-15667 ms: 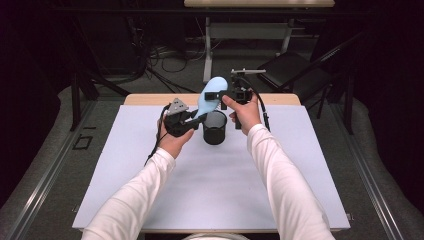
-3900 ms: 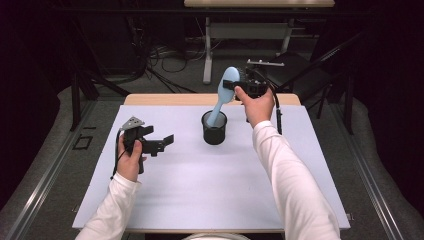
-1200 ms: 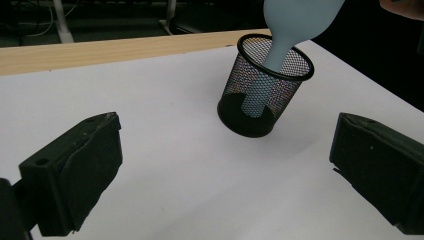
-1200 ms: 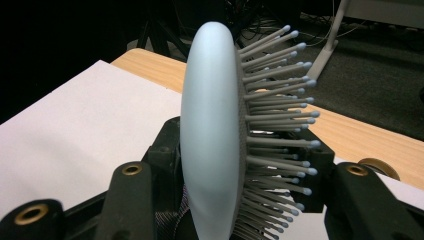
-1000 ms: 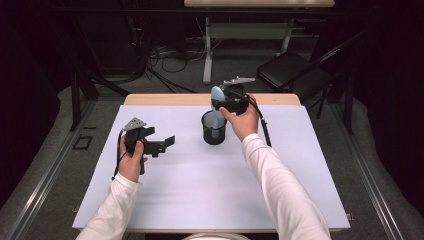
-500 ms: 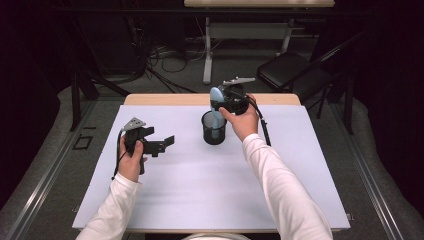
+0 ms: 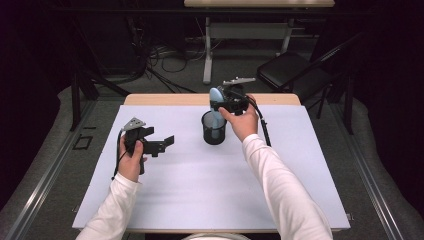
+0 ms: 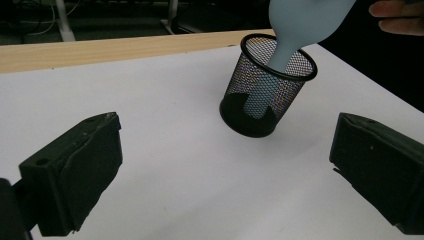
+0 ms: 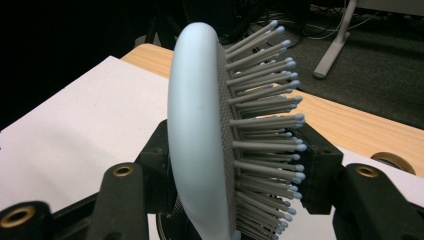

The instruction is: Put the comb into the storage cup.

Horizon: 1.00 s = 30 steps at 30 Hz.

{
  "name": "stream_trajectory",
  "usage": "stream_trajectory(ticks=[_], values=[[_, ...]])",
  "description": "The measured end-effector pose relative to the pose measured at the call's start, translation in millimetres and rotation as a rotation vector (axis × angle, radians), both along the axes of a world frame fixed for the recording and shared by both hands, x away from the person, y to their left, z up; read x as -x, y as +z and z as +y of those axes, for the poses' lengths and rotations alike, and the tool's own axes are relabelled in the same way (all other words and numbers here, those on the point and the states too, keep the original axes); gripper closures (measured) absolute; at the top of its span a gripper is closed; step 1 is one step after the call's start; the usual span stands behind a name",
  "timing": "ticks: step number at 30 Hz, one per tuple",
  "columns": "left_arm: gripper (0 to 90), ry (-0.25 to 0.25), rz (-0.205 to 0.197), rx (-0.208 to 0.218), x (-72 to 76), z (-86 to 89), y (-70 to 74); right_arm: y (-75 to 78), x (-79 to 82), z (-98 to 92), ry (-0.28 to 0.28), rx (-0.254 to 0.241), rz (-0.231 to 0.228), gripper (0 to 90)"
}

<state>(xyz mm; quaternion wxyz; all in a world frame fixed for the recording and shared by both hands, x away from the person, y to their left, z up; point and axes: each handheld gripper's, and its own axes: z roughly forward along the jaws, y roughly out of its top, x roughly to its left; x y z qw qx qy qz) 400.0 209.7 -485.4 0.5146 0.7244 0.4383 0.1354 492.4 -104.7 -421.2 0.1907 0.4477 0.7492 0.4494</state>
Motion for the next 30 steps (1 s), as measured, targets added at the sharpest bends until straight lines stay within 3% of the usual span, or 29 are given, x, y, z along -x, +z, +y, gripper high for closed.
stream_trajectory(ticks=[30], values=[[0.7, 0.0, 0.001, -0.003, -0.1, -0.5, -0.6, 1.2, 1.5, 1.8, -0.002, -0.009, 0.014, 38.8]])
